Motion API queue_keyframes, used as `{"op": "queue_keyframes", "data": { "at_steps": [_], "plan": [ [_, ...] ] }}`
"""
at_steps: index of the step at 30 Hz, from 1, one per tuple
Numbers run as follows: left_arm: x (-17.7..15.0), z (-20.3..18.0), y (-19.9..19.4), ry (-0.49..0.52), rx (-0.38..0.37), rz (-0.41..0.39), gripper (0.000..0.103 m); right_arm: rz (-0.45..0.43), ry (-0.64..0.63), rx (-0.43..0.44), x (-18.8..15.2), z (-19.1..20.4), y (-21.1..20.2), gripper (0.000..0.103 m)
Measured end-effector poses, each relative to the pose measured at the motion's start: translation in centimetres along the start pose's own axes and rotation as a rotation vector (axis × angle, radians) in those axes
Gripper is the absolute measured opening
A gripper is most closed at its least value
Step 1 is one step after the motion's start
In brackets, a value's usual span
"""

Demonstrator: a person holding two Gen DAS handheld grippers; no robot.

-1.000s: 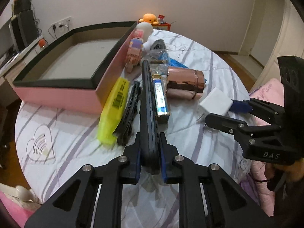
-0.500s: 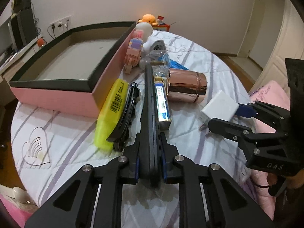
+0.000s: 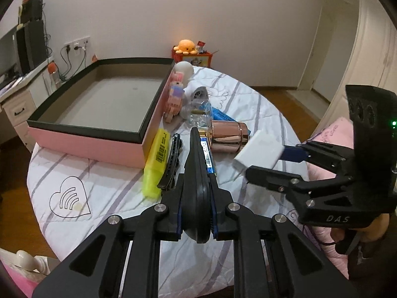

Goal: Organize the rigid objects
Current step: 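Carry the charger and remote into the pink box and open both grippers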

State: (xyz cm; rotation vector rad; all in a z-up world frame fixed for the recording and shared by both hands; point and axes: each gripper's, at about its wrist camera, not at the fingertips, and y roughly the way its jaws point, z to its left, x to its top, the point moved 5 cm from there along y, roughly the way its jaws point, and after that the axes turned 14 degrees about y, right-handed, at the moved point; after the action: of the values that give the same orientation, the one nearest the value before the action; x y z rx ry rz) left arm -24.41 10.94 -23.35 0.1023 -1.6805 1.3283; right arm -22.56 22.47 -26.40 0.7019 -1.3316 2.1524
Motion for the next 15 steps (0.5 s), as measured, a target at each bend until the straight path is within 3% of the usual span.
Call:
{"op": "queue_keyframes", "data": {
  "at_steps": [4,8,15],
  "plan": [
    [-0.9,-0.2,2.1,-0.015,-0.022,0.055,0.016,0.011,-0.005,0.002,-0.2,0.3,0.5,0.056],
    [-1.1,-0.4,4.2,0.003,0.007,0.102,0.018,0.026,0.017,-0.011,-0.6,-0.6,0.7,0.056],
    [-0.4,0.0,5.3,-0.014,0.01,0.074,0.017,0.032,0.031,-0.017,-0.5,-1.3,0.9,0.056]
  ]
}}
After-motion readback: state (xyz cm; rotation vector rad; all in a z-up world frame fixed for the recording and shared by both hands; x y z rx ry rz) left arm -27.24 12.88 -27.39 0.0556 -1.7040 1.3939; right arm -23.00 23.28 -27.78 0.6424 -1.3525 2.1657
